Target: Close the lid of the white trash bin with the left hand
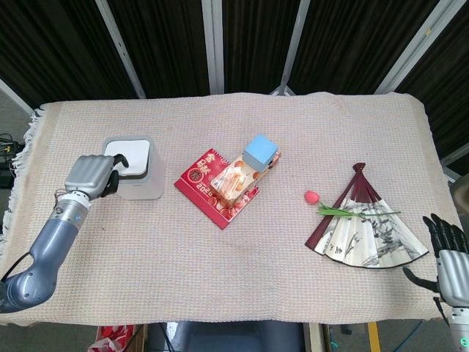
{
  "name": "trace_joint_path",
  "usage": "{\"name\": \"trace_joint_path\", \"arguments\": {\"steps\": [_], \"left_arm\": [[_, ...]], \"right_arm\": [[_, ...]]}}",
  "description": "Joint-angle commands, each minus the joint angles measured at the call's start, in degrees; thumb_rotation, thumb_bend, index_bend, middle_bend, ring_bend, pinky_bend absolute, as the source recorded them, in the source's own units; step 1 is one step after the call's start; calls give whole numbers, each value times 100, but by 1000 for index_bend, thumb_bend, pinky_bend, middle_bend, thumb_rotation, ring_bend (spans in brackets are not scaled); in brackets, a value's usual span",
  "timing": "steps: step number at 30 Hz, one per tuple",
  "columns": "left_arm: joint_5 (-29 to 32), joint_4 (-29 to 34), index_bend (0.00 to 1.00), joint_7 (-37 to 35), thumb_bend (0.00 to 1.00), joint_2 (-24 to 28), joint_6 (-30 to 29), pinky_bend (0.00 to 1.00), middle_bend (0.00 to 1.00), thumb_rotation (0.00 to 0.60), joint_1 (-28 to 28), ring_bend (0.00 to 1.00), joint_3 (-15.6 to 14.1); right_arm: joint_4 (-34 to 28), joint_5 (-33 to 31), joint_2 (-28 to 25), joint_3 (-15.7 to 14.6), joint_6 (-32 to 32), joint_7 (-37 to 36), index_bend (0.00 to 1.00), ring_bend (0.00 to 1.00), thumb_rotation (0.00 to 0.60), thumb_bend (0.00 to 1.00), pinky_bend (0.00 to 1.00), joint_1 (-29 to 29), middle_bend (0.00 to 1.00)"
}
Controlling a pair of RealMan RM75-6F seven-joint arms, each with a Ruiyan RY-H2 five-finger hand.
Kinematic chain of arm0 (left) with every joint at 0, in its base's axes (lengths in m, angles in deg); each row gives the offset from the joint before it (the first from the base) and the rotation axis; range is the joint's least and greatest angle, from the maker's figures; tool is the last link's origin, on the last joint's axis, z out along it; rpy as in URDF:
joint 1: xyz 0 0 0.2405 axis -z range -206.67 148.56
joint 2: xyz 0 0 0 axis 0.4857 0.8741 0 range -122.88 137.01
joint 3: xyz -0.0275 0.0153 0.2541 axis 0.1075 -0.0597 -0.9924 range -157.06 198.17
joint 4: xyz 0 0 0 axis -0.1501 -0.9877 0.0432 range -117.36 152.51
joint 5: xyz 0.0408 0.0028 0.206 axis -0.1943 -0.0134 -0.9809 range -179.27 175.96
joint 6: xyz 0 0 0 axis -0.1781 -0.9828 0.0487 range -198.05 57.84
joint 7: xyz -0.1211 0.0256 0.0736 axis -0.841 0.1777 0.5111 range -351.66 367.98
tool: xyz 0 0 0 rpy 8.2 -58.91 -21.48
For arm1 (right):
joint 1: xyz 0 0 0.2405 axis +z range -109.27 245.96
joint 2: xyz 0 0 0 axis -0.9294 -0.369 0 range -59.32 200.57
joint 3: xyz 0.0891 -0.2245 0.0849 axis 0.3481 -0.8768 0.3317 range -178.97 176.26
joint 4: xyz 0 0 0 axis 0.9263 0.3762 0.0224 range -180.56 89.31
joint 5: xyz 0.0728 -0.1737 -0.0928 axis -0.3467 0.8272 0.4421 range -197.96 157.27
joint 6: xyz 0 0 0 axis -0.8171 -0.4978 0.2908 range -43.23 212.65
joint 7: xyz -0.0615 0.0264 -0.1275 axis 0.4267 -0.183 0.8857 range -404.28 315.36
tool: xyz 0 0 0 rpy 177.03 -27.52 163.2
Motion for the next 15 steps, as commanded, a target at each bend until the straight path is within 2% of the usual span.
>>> {"name": "trace_joint_path", "arguments": {"steps": [1,7,15], "left_arm": [[-299,-64,304,-54,776,-123,-150,1000,1000,600,-94,978,-110],[-778,-174,249,-82,775,-271,-333,1000,1000,600,-210,978,-243],[-886,-289,267,-179,775,-404,-285,1000,1000,600,-270,978,-323]], "right_arm": [[-1,-1,0,-1,-1,-1,0,0,600,195,0,-1,0],[-1,3,-5,-6,-13,0,0,0,600,194,0,-11,0],[-2,11,-4,-9,-41,7,0,0,600,195,0,-27,0]]}}
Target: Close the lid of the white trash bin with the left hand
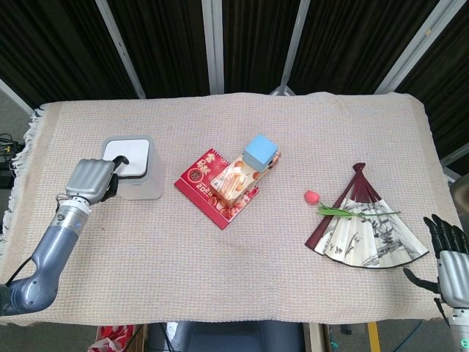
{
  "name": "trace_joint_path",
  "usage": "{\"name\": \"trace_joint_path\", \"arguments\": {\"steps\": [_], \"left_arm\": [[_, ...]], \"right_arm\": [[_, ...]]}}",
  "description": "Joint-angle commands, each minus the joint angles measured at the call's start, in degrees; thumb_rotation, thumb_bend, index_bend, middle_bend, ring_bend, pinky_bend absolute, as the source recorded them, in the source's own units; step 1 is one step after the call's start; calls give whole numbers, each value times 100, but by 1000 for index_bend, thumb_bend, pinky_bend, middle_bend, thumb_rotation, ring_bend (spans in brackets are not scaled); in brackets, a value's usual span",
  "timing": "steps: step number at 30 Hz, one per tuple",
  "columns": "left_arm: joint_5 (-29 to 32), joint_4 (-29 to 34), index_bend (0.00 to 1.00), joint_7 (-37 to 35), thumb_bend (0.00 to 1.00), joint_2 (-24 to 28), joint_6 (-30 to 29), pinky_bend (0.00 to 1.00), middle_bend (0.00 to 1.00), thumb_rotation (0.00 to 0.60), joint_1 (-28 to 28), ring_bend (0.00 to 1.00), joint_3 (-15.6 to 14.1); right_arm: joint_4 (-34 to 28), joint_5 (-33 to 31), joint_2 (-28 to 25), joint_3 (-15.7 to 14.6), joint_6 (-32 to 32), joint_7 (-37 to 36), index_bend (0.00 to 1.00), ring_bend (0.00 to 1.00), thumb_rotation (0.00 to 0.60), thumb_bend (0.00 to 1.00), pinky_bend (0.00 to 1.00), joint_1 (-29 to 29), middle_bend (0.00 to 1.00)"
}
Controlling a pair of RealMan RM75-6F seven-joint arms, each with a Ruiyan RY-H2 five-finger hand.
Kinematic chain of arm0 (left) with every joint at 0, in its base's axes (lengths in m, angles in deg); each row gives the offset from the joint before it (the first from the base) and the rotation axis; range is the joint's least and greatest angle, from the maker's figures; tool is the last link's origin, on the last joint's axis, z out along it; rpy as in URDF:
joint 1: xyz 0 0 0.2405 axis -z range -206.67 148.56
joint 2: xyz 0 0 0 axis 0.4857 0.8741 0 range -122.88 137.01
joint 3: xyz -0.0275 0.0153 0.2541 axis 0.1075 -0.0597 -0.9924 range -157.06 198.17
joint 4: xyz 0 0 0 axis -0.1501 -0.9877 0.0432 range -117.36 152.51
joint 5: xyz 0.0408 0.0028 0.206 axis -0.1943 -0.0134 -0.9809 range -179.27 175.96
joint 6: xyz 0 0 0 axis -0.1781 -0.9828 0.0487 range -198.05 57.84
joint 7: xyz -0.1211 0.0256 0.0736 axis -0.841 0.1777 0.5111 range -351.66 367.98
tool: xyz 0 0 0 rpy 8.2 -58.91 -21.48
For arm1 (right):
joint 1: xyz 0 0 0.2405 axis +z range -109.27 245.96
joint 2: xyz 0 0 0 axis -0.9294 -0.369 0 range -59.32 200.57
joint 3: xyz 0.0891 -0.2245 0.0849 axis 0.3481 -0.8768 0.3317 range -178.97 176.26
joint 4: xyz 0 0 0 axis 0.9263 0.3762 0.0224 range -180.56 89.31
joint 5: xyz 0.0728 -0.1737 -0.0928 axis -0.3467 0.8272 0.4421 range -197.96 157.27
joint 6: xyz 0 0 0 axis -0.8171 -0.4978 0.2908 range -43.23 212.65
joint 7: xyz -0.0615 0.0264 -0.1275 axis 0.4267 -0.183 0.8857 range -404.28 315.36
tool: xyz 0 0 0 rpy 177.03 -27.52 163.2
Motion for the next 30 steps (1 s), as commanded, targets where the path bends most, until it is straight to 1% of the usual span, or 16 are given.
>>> {"name": "trace_joint_path", "arguments": {"steps": [1,14,22,24,27,29,30], "left_arm": [[-16,-31,270,-21,775,-42,26,1000,1000,600,-12,978,-27],[52,-168,278,-1,775,-243,84,1000,1000,600,0,978,-129],[120,-138,269,44,775,-196,48,1000,1000,600,34,978,-125],[28,-88,265,-45,774,-152,-22,1000,1000,600,8,977,-59],[-219,45,259,-336,766,-42,-186,1000,1000,600,-84,965,125],[-418,187,229,-564,740,101,-362,998,979,600,-182,933,273],[-632,304,210,-729,722,235,-582,992,959,600,-298,912,366]], "right_arm": [[2,0,1,-1,-5,2,0,0,600,194,0,-4,0],[-11,-18,-8,3,7,-21,0,0,600,195,0,-7,0],[-16,-6,-10,-4,7,-18,0,0,600,195,0,-9,0],[-13,3,-9,-3,-3,-14,0,0,600,195,0,-11,0],[-7,19,-4,-7,-19,-6,0,0,600,195,0,-17,0],[2,34,-1,-7,-38,12,0,0,600,194,0,-20,0],[12,47,1,-7,-57,30,0,0,600,194,0,-23,0]]}}
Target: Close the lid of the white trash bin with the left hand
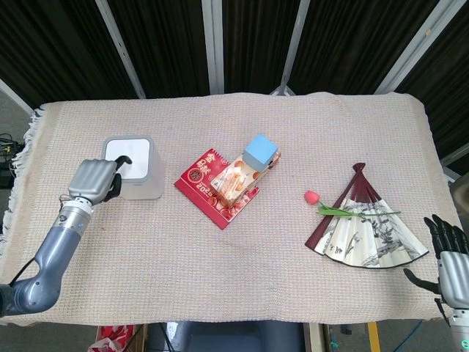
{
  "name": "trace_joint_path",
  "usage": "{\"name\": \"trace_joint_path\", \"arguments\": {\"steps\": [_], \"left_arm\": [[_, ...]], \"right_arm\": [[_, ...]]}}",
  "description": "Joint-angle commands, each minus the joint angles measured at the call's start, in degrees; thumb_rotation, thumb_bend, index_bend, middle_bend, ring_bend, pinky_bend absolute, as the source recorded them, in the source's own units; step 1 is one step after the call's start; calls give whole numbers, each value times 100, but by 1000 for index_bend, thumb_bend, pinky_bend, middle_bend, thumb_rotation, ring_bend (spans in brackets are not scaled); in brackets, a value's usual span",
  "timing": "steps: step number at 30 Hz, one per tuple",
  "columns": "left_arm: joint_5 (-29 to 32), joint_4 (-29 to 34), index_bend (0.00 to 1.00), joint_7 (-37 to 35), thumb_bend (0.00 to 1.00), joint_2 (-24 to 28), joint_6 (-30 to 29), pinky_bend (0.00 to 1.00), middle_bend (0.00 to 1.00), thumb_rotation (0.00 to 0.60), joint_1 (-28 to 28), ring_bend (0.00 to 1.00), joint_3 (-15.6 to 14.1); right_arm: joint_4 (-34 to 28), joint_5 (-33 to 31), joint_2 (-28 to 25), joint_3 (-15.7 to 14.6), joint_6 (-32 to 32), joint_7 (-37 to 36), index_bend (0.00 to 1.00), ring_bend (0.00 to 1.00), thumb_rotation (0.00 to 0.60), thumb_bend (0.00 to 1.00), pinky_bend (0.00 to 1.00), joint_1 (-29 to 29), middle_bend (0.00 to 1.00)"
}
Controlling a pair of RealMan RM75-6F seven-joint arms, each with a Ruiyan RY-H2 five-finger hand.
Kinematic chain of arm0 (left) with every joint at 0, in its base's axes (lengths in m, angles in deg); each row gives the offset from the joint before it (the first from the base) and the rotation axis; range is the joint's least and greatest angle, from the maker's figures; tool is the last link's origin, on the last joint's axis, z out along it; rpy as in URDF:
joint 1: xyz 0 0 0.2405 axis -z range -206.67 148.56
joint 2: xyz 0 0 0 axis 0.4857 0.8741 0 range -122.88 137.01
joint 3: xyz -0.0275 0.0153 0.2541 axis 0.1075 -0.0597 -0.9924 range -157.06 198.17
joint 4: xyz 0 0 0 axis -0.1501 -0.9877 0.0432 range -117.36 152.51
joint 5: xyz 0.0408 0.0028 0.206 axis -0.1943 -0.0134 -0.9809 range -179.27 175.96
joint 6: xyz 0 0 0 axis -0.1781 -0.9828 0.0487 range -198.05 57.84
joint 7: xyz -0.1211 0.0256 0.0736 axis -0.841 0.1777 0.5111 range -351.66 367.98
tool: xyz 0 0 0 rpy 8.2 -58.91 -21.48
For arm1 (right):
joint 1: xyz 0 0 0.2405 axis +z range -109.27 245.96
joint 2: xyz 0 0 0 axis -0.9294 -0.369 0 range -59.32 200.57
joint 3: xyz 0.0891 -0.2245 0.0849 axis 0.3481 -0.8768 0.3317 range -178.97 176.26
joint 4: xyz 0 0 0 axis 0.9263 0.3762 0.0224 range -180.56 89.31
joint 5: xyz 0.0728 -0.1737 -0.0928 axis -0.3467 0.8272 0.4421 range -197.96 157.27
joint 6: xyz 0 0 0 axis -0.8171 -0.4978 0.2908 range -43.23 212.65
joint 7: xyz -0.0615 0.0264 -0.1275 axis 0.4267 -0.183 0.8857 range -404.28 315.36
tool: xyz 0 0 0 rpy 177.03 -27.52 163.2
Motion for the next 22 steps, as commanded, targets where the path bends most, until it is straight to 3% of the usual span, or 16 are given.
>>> {"name": "trace_joint_path", "arguments": {"steps": [1,4,6,8,10,12,15,18,22], "left_arm": [[-668,420,172,-539,687,397,-598,972,907,600,-395,865,245],[-1186,600,65,-809,539,529,-877,821,639,600,-737,650,127],[-1515,653,19,-946,447,554,-1071,652,409,600,-953,462,22],[-1932,681,0,-1090,373,548,-1345,416,146,600,-1252,220,-157],[-2382,683,0,-1295,326,494,-1683,259,28,600,-1629,70,-377],[-2758,631,0,-1546,269,414,-1954,117,0,600,-1979,0,-594],[-3420,353,0,-1949,166,247,-2364,10,0,600,-2529,0,-975],[-4071,-113,0,-2129,106,58,-2778,0,0,600,-3034,0,-1352],[-4596,-654,0,-2260,89,-147,-3144,0,0,600,-3490,0,-1626]], "right_arm": [[20,20,5,0,-29,28,0,0,600,194,0,-7,0],[33,28,1,-1,-39,37,0,0,600,194,0,-11,0],[47,37,-2,-3,-49,51,0,0,600,194,0,-14,0],[63,49,-4,-5,-64,66,0,0,600,194,0,-19,0],[76,62,-10,-11,-81,99,0,0,600,195,0,-27,0],[89,62,-21,-20,-85,160,0,0,600,195,0,-33,0],[90,49,-37,-18,-107,241,0,0,600,194,0,-46,0],[115,76,-35,4,-185,321,0,0,600,194,0,-57,0],[161,125,-2,10,-254,426,0,0,600,194,0,-65,0]]}}
